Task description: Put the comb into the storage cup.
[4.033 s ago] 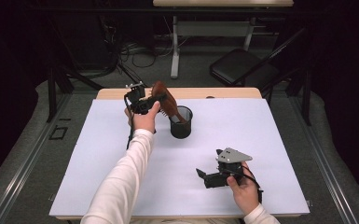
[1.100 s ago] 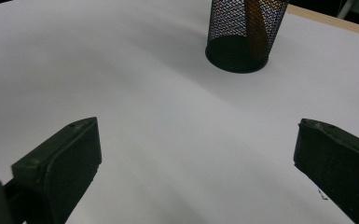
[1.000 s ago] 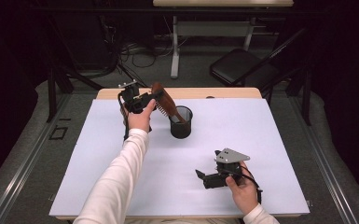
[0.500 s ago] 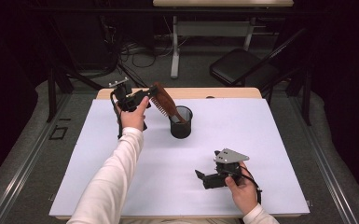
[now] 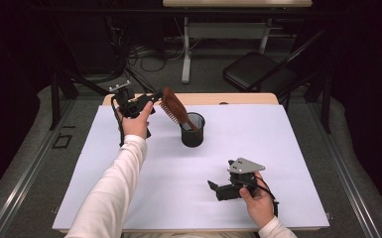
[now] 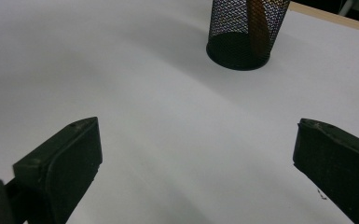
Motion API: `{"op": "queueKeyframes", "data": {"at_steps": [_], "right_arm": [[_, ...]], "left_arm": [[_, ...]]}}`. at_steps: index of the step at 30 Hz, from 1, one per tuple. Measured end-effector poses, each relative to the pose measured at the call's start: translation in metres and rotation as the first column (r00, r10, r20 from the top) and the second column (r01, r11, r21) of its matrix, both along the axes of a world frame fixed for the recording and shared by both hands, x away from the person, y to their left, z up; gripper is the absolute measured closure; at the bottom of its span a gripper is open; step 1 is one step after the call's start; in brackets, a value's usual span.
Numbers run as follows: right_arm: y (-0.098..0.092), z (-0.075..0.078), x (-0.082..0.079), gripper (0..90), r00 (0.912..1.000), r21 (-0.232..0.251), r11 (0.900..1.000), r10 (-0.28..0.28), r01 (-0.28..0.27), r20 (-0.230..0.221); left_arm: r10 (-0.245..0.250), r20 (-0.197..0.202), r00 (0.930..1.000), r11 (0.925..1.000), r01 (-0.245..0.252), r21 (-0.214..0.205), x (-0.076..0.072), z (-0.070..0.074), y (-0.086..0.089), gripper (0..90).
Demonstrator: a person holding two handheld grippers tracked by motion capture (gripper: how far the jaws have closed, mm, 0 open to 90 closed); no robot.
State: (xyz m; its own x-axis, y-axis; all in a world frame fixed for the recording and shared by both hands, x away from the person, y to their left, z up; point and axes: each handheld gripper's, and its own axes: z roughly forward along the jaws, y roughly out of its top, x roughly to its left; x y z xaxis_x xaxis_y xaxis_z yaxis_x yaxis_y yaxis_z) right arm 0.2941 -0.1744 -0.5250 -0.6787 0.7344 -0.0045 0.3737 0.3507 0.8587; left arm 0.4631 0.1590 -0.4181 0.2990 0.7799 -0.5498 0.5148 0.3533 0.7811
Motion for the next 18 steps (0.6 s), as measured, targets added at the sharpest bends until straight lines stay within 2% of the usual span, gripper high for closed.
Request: {"op": "queueKeyframes", "data": {"at_steps": [6,12,15,18], "right_arm": [[0.000,0.000,0.000,1.0,1.0000,-0.001,1.0000,-0.001,0.001,-0.003],[0.001,-0.001,0.000,1.1,1.0000,-0.005,1.0000,0.000,0.000,-0.002],[0.001,-0.001,0.000,1.1,1.0000,-0.005,1.0000,-0.001,0.001,-0.006],[0.001,-0.001,0.000,1.1,1.0000,-0.007,1.0000,0.000,0.000,-0.003]], "left_arm": [[-0.034,0.019,0.9992,0.9990,0.034,0.030,-0.005,0.005,0.003,24.3],[-0.068,0.055,0.9962,0.9961,0.064,0.060,-0.010,0.011,0.006,24.7],[-0.093,0.061,0.9938,0.9945,0.089,0.056,-0.011,0.012,0.008,24.7],[-0.116,0.056,0.9917,0.9906,0.111,0.080,-0.013,0.014,0.009,25.4]]}}
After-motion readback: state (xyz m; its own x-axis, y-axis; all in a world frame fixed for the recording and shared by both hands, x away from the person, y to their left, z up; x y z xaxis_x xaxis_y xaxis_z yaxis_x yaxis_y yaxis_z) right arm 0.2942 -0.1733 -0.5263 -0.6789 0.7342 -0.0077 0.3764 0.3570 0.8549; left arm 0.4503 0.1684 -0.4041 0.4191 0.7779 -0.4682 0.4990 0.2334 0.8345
